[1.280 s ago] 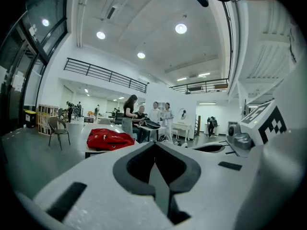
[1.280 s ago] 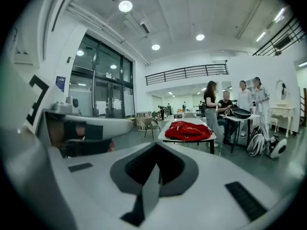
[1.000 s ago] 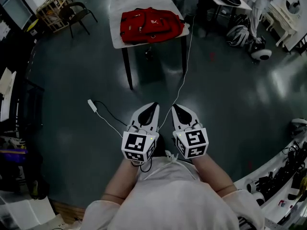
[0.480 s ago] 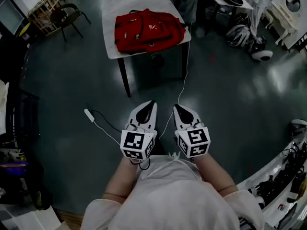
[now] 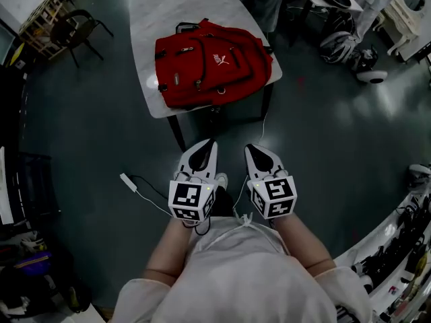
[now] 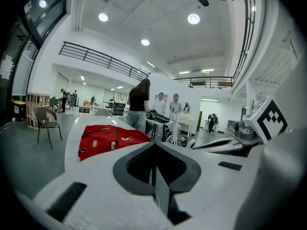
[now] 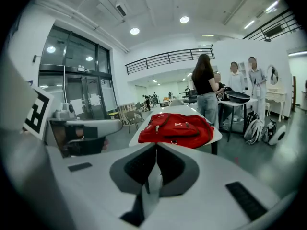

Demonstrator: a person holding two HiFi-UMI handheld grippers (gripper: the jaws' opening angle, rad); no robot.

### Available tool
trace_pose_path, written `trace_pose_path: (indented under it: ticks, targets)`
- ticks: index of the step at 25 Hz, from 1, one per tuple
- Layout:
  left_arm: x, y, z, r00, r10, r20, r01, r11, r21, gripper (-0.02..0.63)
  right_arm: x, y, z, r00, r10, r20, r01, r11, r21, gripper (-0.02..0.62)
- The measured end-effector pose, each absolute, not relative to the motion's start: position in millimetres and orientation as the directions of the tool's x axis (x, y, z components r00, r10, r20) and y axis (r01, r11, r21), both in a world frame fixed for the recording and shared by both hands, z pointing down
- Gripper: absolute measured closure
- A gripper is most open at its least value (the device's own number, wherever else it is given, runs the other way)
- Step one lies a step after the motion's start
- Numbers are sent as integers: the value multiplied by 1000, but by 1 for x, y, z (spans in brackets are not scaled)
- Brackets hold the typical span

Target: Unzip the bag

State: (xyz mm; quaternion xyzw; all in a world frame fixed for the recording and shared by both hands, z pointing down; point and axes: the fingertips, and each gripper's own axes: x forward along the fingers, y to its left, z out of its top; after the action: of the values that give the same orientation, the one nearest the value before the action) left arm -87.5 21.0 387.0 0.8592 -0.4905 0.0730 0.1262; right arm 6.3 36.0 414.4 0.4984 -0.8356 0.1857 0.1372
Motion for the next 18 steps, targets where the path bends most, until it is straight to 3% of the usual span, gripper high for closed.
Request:
trace_pose_path:
  ticks: [8, 18]
  targets:
    - [-128, -89, 438, 521, -799, 302, -854, -487, 183, 588, -25, -70, 461, -445, -744, 499, -894, 399, -202, 566]
    - [-126, -151, 522, 533, -769, 354, -846, -484, 223, 588, -49, -118, 545, -461, -625, 630, -877, 431, -214, 566]
